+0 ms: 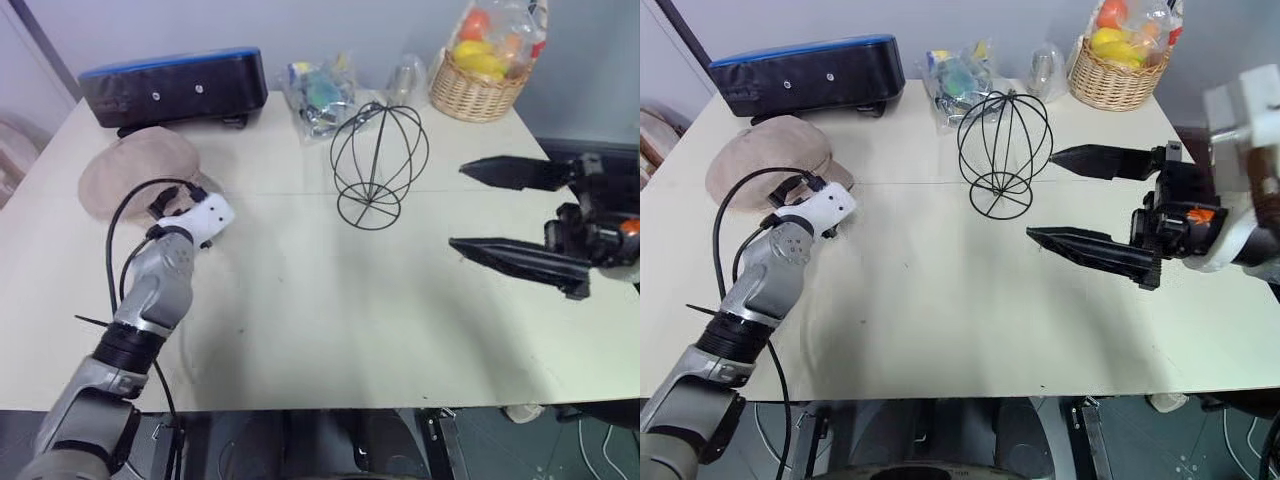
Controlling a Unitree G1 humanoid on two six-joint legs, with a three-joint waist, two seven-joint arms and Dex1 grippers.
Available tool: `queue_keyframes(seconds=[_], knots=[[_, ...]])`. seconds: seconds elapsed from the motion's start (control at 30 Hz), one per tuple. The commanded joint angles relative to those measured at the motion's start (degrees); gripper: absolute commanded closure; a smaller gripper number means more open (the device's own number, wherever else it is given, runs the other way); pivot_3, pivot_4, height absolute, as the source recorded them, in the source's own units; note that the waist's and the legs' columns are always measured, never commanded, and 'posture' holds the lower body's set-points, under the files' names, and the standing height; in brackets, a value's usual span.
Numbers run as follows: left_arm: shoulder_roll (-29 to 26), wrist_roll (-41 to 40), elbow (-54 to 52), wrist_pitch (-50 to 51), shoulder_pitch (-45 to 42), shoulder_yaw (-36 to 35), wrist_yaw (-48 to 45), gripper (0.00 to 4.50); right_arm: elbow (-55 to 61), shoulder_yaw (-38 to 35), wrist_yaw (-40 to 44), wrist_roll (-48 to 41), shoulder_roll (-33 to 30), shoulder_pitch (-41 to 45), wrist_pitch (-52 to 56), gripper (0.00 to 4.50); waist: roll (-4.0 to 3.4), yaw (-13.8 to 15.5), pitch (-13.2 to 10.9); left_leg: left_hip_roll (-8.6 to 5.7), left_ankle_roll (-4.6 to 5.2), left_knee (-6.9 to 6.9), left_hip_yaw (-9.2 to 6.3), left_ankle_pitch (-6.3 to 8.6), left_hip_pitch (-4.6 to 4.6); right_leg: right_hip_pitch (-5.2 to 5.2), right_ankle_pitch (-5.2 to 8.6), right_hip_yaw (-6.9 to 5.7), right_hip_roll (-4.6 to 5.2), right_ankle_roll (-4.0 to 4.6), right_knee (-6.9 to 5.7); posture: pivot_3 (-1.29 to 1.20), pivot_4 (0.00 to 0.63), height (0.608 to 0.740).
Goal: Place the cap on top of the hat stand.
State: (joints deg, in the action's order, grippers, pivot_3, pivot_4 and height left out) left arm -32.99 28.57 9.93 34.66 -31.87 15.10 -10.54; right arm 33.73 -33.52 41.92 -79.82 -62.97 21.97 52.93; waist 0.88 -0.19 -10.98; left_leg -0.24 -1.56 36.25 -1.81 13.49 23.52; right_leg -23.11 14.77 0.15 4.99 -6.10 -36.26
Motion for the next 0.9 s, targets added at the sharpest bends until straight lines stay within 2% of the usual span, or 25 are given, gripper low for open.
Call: queue_keyframes(seconds=[0.03,0.27,0.47,0.57,0.8,0.9], knots=[[1.21,1.73,5.07,-2.4,-3.36,-0.37,3.59,0.0,1.29,-2.03,-3.88,-4.87,-1.69,1.45,-1.04,0.02,0.02,0.49,0.0,0.0,0.0,0.02,0.0,0.0,0.0,0.0,-0.01,0.0,0.0,-0.01,0.0,0.0,0.15,0.74],[3.2,1.45,22.84,-10.88,-10.88,-1.35,11.95,0.0,1.52,-0.63,-6.79,-6.1,-2.26,1.73,-2.54,0.02,0.07,0.93,0.02,-0.01,0.0,0.09,0.02,0.0,0.03,0.02,-0.06,0.01,0.04,-0.09,0.0,0.0,0.15,0.74],[3.56,0.91,35.68,-16.93,-15.8,-1.1,15.52,0.0,0.61,0.07,-7.42,-6.5,-2.74,2.94,-2.91,0.02,0.07,0.84,0.02,-0.01,0.0,0.11,0.04,0.0,0.03,0.0,-0.08,0.0,0.03,-0.1,-0.03,0.0,0.15,0.74],[3.5,0.33,38.44,-19.01,-16.6,-1.44,16.2,0.8,0.39,-0.19,-7.24,-6.09,-3.01,2.57,-2.89,0.0,0.07,0.83,0.02,-0.01,0.0,0.11,0.05,0.0,0.03,0.0,-0.08,0.0,0.04,-0.1,-0.05,0.0,0.15,0.74],[2.51,0.15,39.53,-20.8,-17.1,-2.11,16.63,4.37,0.47,-0.48,-7.6,-4.08,-3.0,1.21,-2.97,0.0,0.1,1.0,0.05,-0.01,0.0,0.15,0.04,0.0,0.03,0.01,-0.09,0.0,0.06,-0.11,-0.07,0.0,0.15,0.74],[1.59,-0.1,37.28,-23.12,-17.78,-2.72,16.47,4.45,-0.15,-0.92,-8.14,-2.79,-3.57,-0.33,-2.19,0.0,0.11,0.98,0.05,-0.01,0.0,0.19,0.04,0.0,0.03,0.02,-0.1,0.0,0.06,-0.12,-0.07,0.0,0.15,0.74]])
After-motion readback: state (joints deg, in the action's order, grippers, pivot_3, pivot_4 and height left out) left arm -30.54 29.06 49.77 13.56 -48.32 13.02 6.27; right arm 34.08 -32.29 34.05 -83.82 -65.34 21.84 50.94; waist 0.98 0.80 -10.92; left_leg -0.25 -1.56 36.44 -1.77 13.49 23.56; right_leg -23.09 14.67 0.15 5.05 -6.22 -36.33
